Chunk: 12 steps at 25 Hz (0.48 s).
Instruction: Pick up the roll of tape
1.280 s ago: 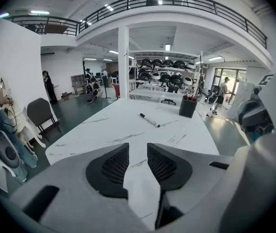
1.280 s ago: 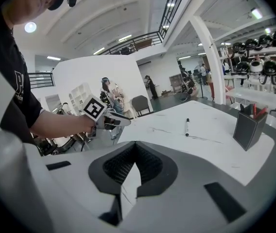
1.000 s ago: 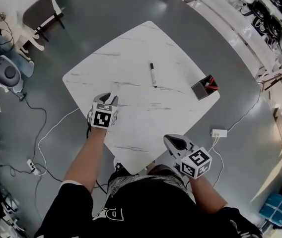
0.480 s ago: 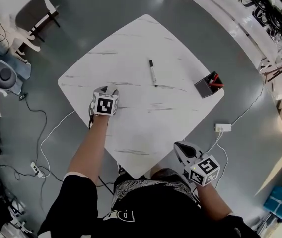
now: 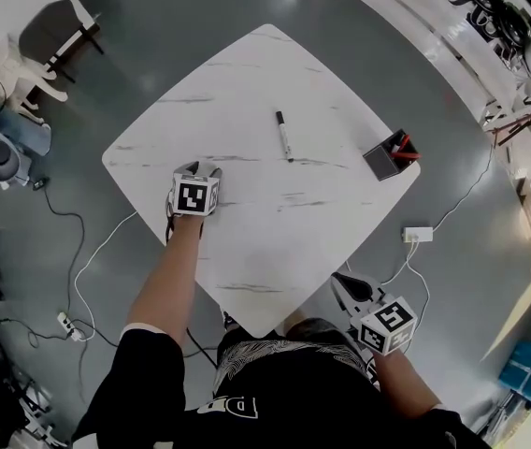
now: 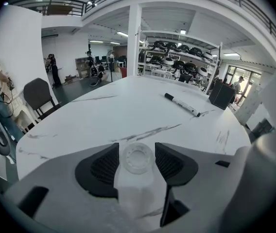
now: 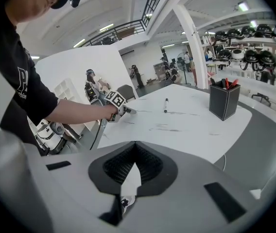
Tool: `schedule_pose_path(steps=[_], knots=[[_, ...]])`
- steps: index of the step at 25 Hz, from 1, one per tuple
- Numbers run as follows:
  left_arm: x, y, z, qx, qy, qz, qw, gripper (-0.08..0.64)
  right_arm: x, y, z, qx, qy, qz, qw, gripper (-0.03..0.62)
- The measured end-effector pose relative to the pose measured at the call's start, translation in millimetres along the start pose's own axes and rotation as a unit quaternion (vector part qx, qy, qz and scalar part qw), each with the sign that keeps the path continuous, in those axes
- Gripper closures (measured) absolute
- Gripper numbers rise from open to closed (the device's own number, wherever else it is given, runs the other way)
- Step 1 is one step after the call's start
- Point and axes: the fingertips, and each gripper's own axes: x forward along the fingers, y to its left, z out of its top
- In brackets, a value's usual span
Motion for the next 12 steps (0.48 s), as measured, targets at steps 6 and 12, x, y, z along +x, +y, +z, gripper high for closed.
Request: schedule_pose_path(steps=[6, 12], knots=[[0, -6, -7, -0.002, 0.009, -0.012, 0.9999, 0.319, 1, 3, -1, 0.004, -0.003, -0.004, 1.0, 0.588], [4, -4, -13, -0.004, 0.022, -0.014, 0.9996, 0.318, 1, 6, -2, 0.007, -0.008, -0.008, 1.0, 0.588]])
